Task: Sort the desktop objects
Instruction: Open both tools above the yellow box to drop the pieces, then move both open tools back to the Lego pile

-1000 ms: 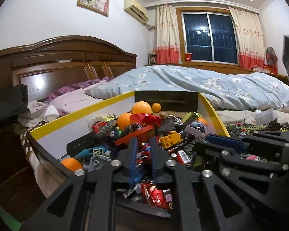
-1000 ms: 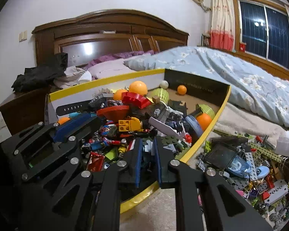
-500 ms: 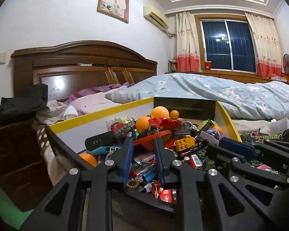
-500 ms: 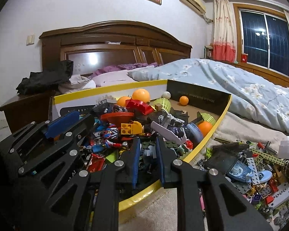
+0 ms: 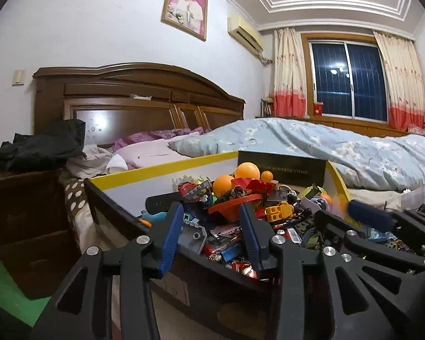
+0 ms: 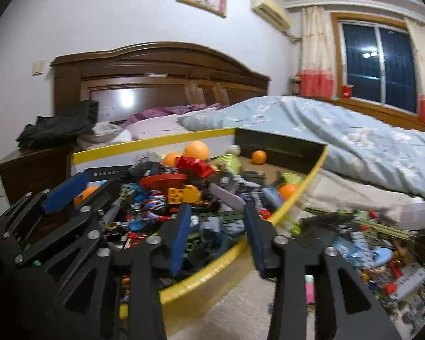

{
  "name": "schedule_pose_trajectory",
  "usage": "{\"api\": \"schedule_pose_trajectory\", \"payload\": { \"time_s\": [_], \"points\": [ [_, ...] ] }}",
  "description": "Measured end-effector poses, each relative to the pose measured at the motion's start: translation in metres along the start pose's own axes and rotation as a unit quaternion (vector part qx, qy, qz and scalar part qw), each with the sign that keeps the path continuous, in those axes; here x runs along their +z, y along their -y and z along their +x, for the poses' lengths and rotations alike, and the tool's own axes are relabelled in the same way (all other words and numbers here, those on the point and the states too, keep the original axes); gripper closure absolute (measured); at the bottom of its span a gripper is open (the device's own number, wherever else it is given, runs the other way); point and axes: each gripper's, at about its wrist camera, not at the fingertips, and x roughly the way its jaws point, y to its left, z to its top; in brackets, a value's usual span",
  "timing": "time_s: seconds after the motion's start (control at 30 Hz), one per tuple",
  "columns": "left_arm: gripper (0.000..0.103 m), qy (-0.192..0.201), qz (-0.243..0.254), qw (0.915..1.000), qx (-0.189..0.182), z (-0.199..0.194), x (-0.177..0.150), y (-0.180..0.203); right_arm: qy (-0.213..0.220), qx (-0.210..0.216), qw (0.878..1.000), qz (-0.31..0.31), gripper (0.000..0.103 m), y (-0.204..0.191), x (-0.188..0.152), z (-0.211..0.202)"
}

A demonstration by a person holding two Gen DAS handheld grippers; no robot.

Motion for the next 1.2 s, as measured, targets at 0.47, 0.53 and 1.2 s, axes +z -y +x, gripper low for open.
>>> {"api": "schedule_pose_trajectory", "payload": {
  "time_s": [0.47,0.53,1.2],
  "points": [
    [0.057,-0.012,-0.007,0.9999,0.009,-0.055,0.01,0.006,0.025,-0.056,0.998,0.031,0.055,-0.005,0.001,-0.065],
    [0.056,0.003,0.004,1.0,0.005,-0.066,0.01,0.016,0.025,-0.066,0.997,0.036,0.054,0.002,-0.002,-0.075],
    [0.052,-0.036,-0.017,0.9966,-0.072,-0.114,-0.003,0.062,0.034,-0.185,0.981,0.037,0.047,0.038,-0.028,-0.164]
  ]
}}
